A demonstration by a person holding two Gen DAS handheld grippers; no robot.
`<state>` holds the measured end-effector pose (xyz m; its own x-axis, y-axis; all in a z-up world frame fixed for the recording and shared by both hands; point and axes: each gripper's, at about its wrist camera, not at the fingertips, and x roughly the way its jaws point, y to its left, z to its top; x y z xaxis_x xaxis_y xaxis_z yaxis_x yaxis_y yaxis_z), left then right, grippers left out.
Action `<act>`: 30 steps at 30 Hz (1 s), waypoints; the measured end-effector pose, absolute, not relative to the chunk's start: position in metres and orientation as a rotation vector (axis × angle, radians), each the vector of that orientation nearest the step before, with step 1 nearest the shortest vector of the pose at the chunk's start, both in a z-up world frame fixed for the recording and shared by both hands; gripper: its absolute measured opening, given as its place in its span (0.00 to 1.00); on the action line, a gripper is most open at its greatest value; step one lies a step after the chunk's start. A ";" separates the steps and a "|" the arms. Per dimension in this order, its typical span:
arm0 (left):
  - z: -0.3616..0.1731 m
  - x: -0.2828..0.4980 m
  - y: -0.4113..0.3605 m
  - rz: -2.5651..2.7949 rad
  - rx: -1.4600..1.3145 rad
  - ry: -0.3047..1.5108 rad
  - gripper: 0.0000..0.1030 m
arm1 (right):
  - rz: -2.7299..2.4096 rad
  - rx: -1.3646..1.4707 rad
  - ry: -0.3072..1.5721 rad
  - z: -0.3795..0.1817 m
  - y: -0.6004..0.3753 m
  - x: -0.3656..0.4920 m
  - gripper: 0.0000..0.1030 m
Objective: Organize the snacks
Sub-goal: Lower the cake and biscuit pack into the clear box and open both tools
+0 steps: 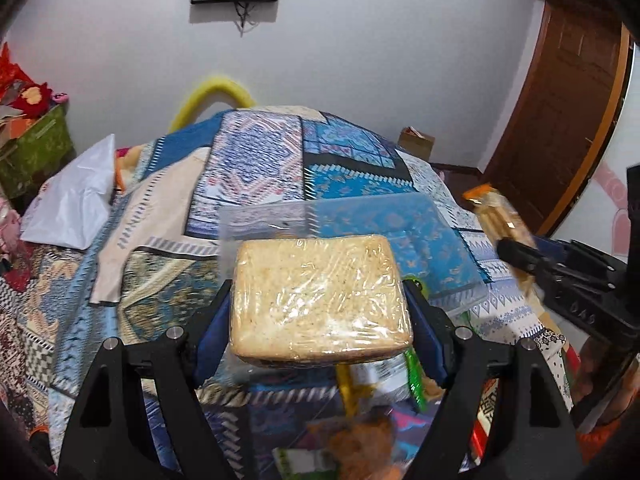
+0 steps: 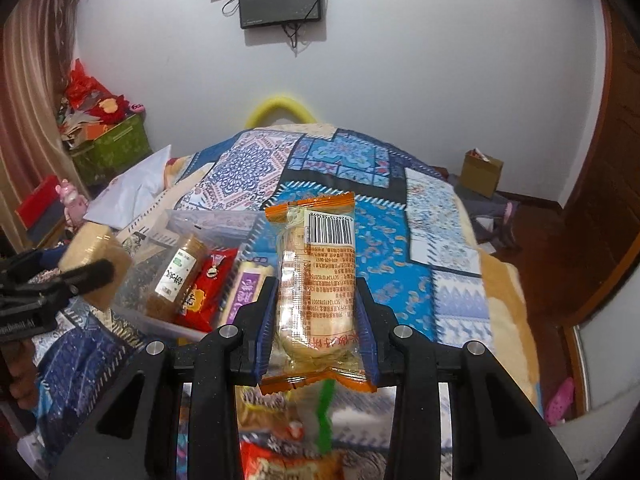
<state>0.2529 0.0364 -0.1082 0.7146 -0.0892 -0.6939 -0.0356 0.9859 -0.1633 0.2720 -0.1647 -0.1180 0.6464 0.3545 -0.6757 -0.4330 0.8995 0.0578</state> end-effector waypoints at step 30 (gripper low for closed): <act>-0.169 0.315 0.010 -0.056 -0.187 0.946 0.77 | 0.472 -0.157 0.919 -0.173 -0.142 0.304 0.36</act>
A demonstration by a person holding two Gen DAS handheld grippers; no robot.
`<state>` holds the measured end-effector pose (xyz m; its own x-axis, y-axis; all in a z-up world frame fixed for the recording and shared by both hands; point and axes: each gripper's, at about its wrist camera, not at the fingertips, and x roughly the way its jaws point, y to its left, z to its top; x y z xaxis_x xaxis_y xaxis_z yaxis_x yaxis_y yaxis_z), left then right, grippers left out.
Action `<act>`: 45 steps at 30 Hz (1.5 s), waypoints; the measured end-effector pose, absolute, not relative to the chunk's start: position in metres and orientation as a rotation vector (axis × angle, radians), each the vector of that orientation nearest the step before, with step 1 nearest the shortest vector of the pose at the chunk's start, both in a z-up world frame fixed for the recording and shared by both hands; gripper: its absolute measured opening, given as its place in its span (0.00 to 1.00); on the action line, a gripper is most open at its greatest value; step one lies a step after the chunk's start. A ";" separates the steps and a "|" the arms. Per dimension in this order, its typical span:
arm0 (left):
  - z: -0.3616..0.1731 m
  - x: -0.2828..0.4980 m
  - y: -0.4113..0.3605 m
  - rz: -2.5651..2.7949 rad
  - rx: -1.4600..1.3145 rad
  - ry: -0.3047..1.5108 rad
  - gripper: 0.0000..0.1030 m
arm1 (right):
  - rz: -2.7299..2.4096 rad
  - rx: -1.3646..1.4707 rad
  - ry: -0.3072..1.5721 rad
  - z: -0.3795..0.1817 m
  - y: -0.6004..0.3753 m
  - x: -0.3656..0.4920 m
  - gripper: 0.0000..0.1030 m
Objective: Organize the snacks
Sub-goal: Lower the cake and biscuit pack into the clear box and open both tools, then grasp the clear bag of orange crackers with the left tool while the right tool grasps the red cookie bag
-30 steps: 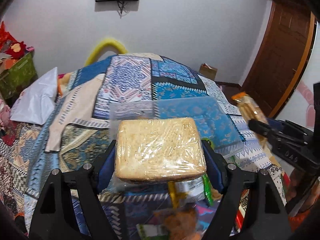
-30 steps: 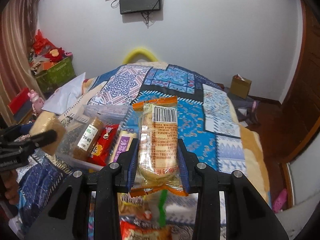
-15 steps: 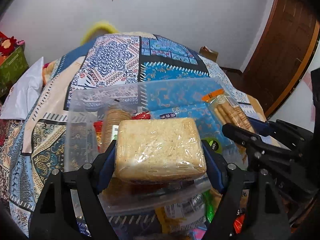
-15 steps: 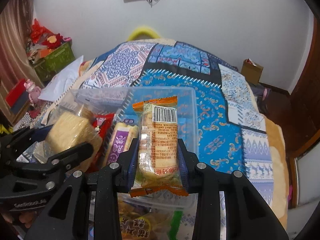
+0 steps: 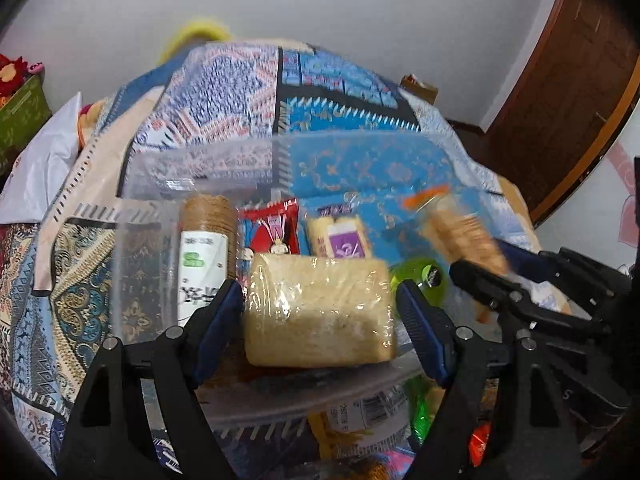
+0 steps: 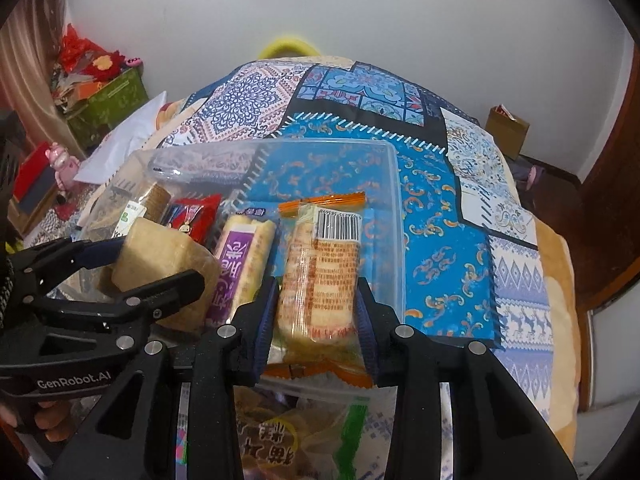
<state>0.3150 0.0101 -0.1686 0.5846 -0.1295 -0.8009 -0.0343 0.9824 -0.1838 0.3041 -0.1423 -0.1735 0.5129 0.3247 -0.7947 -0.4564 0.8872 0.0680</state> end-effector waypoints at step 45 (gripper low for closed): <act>-0.189 0.173 -0.014 -0.080 -0.191 1.027 0.78 | 0.438 -0.033 0.980 -0.204 -0.214 0.181 0.84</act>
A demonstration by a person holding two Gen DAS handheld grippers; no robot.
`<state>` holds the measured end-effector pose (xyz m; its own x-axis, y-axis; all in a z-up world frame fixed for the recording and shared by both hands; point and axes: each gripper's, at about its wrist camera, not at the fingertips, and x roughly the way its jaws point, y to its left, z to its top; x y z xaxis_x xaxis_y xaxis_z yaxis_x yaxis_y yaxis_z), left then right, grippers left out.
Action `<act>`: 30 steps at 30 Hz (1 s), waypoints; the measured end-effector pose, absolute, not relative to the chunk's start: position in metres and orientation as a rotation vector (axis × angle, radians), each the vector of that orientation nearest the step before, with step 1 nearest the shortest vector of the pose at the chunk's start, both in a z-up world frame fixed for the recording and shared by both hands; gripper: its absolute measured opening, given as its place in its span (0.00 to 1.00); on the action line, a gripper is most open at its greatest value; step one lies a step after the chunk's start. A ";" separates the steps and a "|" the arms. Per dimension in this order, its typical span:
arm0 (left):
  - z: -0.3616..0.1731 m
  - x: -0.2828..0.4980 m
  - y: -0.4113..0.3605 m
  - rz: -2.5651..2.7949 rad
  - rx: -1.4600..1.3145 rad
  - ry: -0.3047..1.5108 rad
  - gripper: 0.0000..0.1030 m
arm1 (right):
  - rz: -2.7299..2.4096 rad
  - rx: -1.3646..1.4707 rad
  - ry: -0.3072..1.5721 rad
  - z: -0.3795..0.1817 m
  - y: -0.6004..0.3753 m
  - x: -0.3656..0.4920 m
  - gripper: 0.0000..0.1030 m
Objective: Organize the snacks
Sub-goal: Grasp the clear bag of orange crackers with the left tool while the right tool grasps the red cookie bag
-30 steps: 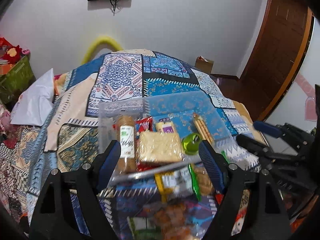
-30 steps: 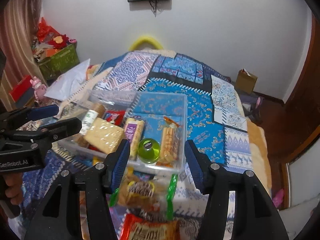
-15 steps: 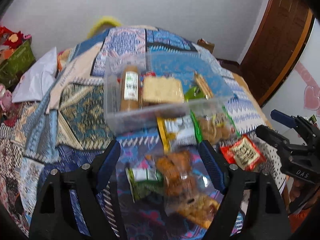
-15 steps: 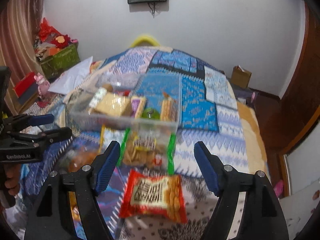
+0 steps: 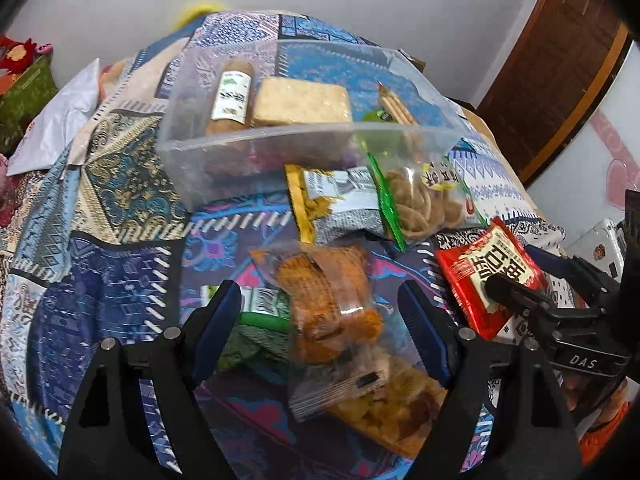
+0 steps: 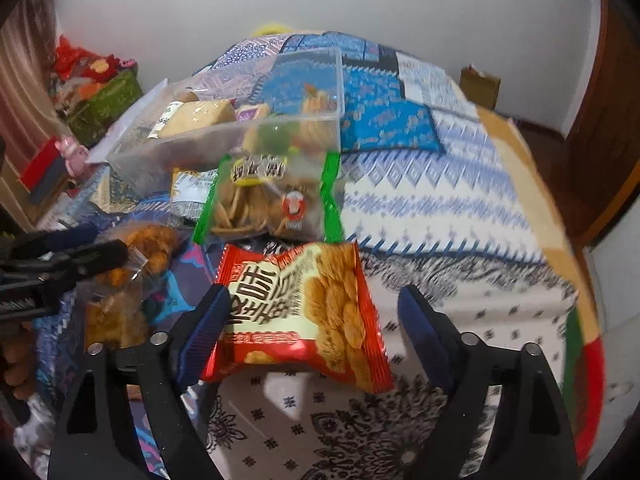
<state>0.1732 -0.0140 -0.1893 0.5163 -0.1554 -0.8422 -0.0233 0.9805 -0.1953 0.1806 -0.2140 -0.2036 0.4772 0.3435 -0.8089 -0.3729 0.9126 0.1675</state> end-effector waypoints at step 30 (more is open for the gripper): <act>-0.161 0.146 -0.005 -0.092 -0.187 0.893 0.41 | 0.433 -0.049 0.884 -0.184 -0.211 0.162 0.56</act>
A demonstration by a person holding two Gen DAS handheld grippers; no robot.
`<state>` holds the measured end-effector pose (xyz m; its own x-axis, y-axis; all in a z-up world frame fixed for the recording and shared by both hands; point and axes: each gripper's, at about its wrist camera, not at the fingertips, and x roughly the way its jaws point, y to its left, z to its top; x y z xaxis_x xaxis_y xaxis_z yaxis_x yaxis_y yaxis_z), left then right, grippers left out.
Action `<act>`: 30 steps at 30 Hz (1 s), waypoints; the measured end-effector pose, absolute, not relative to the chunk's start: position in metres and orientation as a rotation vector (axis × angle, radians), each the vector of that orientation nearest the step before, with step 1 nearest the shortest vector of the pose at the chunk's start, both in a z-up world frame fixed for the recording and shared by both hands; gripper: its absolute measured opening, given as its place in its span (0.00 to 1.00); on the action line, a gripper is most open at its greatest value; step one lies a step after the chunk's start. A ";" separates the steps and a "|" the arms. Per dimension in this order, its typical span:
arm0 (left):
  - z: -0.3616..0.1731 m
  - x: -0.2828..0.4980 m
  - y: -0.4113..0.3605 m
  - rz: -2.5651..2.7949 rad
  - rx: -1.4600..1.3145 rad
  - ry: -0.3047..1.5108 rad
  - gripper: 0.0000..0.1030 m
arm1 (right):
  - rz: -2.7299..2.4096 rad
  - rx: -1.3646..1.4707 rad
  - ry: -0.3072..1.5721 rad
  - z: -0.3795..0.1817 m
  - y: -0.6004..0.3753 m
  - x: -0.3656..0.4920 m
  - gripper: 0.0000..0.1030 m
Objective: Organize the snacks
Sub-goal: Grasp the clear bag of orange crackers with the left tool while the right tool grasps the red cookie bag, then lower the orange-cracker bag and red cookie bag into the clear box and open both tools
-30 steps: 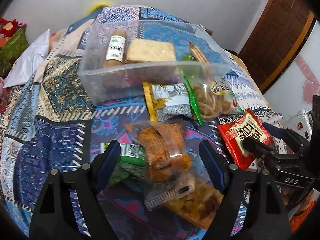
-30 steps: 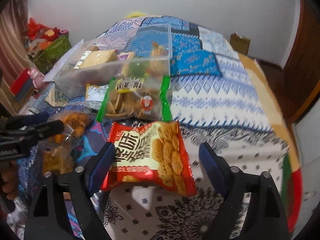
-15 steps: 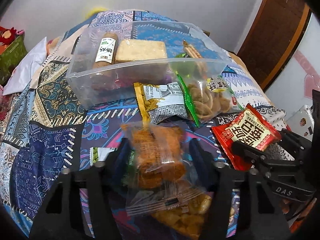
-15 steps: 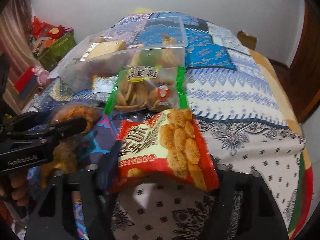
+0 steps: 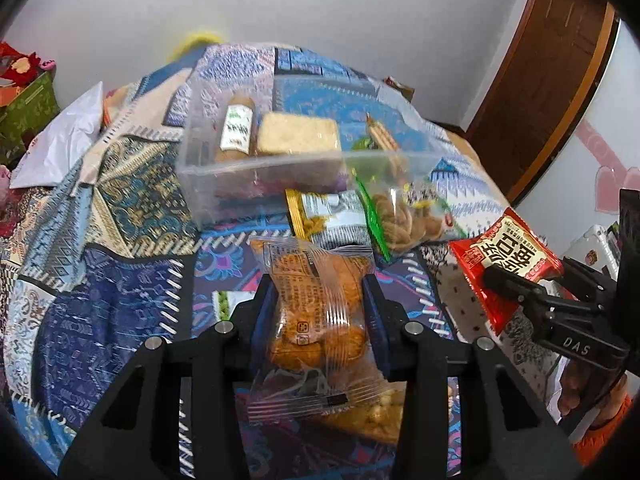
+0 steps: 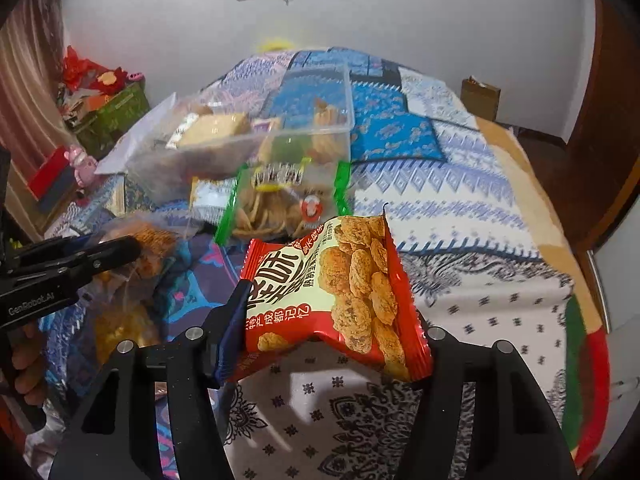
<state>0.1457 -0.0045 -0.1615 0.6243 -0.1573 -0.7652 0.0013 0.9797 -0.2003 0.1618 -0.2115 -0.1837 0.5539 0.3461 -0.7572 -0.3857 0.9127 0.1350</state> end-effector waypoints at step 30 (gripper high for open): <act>-0.107 0.255 0.049 0.004 -0.223 0.685 0.41 | 0.489 -0.044 0.760 -0.137 -0.134 0.277 0.56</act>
